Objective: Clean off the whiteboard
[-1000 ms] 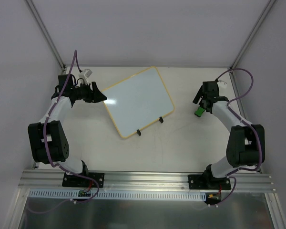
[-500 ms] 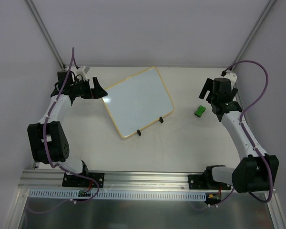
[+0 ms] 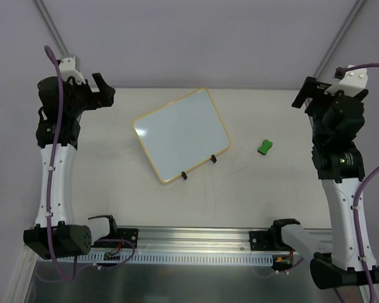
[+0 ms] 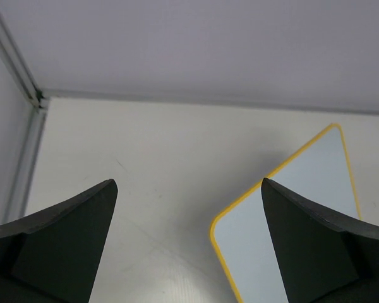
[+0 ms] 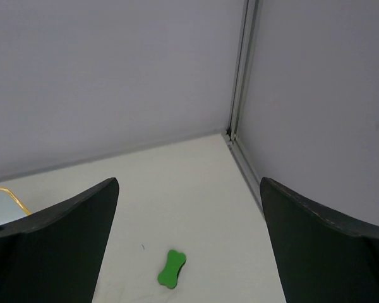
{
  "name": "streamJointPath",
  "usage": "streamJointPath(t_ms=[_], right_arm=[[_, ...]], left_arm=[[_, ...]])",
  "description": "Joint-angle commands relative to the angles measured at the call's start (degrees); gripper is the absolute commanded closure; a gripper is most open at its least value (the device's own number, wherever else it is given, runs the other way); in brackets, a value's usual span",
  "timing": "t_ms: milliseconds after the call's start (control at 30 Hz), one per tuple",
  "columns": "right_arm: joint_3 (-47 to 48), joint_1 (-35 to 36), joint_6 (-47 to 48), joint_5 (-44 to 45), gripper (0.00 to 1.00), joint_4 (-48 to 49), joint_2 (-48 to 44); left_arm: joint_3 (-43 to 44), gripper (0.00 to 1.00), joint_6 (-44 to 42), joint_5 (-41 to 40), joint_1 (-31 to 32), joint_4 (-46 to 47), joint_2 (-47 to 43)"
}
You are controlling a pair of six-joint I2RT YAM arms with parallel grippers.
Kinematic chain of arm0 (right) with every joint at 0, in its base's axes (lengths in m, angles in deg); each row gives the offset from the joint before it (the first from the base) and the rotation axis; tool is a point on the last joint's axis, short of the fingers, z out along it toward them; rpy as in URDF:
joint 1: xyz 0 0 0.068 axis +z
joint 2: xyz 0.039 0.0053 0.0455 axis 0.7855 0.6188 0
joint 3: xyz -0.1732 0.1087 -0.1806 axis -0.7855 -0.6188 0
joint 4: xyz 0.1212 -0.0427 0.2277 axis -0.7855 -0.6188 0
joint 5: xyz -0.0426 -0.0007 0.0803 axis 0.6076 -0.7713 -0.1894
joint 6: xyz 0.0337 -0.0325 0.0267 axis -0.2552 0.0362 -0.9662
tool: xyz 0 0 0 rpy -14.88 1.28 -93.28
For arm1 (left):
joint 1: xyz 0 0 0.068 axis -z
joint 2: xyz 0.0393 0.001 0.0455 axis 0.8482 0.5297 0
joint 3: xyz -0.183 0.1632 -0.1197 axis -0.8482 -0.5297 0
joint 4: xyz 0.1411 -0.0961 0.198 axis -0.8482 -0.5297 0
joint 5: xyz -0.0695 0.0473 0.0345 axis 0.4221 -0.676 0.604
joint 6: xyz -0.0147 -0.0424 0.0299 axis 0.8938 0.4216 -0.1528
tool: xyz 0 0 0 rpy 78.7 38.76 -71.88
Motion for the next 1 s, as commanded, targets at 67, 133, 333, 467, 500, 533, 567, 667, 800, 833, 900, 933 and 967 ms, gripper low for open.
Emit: streamJointPath(t_ms=[67,133,333,467,500,533,567,667,800,833,900,933,967], right_arm=[[7.9,-0.3,7.8,-2.3,0.01,0.3,-3.4],[9.4,-0.3,7.8,-2.9,0.01,0.2,-4.6],[12.2,-0.2,8.4,-4.9,0.01,0.2,-7.5],[11.7,0.3,8.6,-5.5,0.01,0.2,-9.1],[11.5,0.4,8.6,-5.8,0.01,0.2,-9.2],[11.5,0.6,8.6,-5.8,0.01,0.2,-9.3],[11.5,0.8,8.7,-5.7,0.01,0.2,-9.4],[12.1,1.2,8.9,-5.9,0.01,0.3,-9.5],[12.4,1.5,8.8,-6.5,0.01,0.2,-9.4],[12.4,1.7,8.9,-6.6,0.01,0.2,-9.3],[12.4,1.7,8.9,-6.7,0.01,0.2,-9.2],[12.4,1.8,8.9,-6.8,0.01,0.3,-9.1],[12.4,1.9,8.9,-6.8,0.01,0.2,-9.1]], left_arm=[[11.6,0.01,-1.0,-9.8,0.4,-8.8,-4.2],[16.7,0.01,-1.0,-10.3,0.4,-13.1,-4.9],[27.2,0.01,-0.6,-10.7,0.4,-18.6,-8.1],[32.1,0.01,-0.8,-10.0,0.4,-20.6,-8.9],[32.8,0.01,-0.9,-9.9,0.4,-20.9,-9.0],[34.2,0.01,-1.0,-9.9,0.4,-21.2,-9.3],[35.0,0.01,-1.0,-9.8,0.5,-21.8,-9.5],[37.1,0.01,-1.7,-10.3,0.6,-22.7,-10.0],[38.3,0.01,-2.2,-11.4,1.2,-23.9,-10.7],[38.4,0.01,-2.2,-11.4,1.3,-24.0,-10.8],[38.7,0.01,-2.2,-11.2,1.5,-24.2,-10.9],[38.7,0.01,-2.1,-11.2,1.5,-24.3,-10.9],[38.6,0.01,-2.2,-11.1,1.4,-24.3,-11.0]])
